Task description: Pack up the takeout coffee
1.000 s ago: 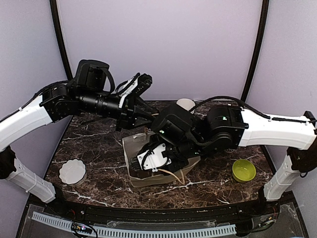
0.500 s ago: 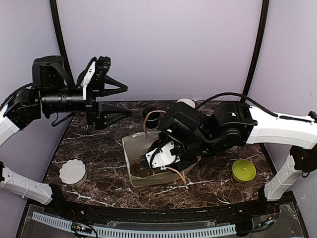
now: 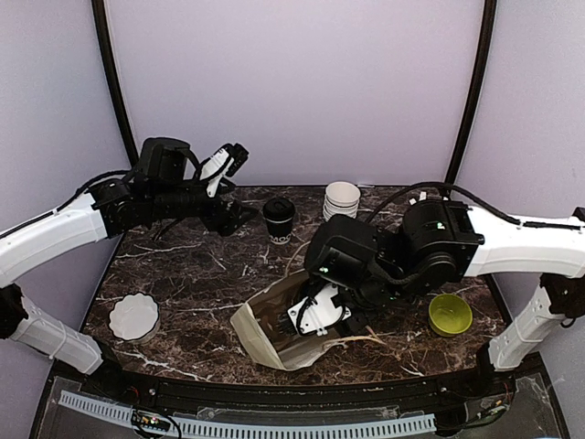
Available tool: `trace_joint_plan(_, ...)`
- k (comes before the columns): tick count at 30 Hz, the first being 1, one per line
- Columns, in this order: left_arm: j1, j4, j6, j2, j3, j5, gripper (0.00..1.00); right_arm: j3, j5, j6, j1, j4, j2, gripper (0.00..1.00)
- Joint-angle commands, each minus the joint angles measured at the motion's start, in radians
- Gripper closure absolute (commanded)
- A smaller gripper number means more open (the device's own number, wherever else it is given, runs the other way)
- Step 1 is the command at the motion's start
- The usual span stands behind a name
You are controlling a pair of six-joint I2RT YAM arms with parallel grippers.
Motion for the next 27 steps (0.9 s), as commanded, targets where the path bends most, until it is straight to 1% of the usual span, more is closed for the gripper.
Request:
trace_joint_plan(1, 0.012, 0.105, -0.016, 0.014, 0.000, 0.037, 0.13, -0.027, 0.010, 0.009, 0.028, 0.006, -0.006, 0.52)
trace_joint_plan(5, 0.021, 0.127, -0.028, 0.029, -0.012, 0.066, 0.13, -0.073, 0.032, 0.014, 0.028, 0.066, -0.010, 0.52)
trace_joint_plan(10, 0.033, 0.118, -0.029, 0.041, -0.023, 0.069, 0.13, -0.142, 0.034, -0.005, 0.028, 0.120, -0.032, 0.53)
trace_joint_plan(13, 0.043, 0.116, -0.029, 0.053, -0.022, 0.071, 0.13, -0.175, 0.064, -0.019, 0.027, 0.152, -0.053, 0.53)
trace_joint_plan(20, 0.062, 0.106, -0.032, 0.089, -0.006, 0.087, 0.13, -0.284, 0.164, -0.055, -0.010, 0.285, -0.083, 0.53)
trace_joint_plan(24, 0.064, 0.086, -0.029, 0.116, 0.014, 0.091, 0.13, -0.316, 0.165, -0.071, -0.035, 0.339, -0.096, 0.53)
trace_joint_plan(27, 0.067, 0.077, -0.029, 0.127, 0.025, 0.097, 0.13, -0.324, 0.137, -0.073, -0.049, 0.344, -0.094, 0.53)
